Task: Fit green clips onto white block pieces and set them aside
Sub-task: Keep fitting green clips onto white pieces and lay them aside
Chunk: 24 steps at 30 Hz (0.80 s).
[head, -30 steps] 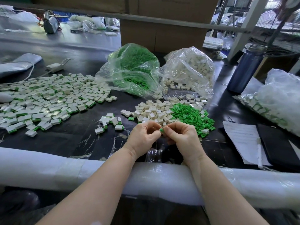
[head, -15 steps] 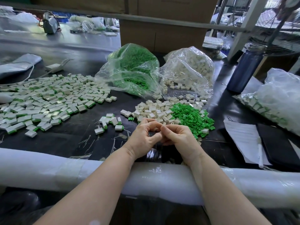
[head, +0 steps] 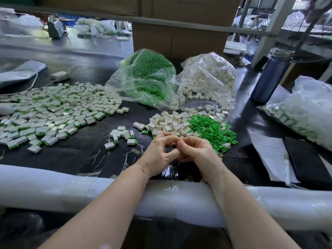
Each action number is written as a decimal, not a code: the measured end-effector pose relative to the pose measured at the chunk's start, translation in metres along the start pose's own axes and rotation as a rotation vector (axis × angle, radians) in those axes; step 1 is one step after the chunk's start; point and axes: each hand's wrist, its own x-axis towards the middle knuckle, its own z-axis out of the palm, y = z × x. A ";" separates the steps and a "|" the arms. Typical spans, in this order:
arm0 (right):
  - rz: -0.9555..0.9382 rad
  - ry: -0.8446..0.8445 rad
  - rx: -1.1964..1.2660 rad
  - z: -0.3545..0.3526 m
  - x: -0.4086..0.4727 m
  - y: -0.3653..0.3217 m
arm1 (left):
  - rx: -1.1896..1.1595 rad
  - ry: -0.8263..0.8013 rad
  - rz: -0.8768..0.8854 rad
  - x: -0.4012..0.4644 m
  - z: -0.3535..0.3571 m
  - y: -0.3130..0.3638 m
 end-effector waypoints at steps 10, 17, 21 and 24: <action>-0.013 0.034 0.011 0.001 -0.003 -0.003 | 0.080 -0.024 0.016 -0.001 0.003 0.001; -0.001 0.038 0.004 0.000 -0.003 -0.003 | 0.142 -0.018 -0.009 -0.002 0.007 0.004; 0.002 0.041 -0.003 0.000 -0.002 -0.003 | 0.159 -0.020 -0.009 -0.002 0.007 0.003; 0.000 0.047 -0.011 0.000 -0.002 -0.002 | 0.172 -0.022 -0.007 -0.002 0.008 0.004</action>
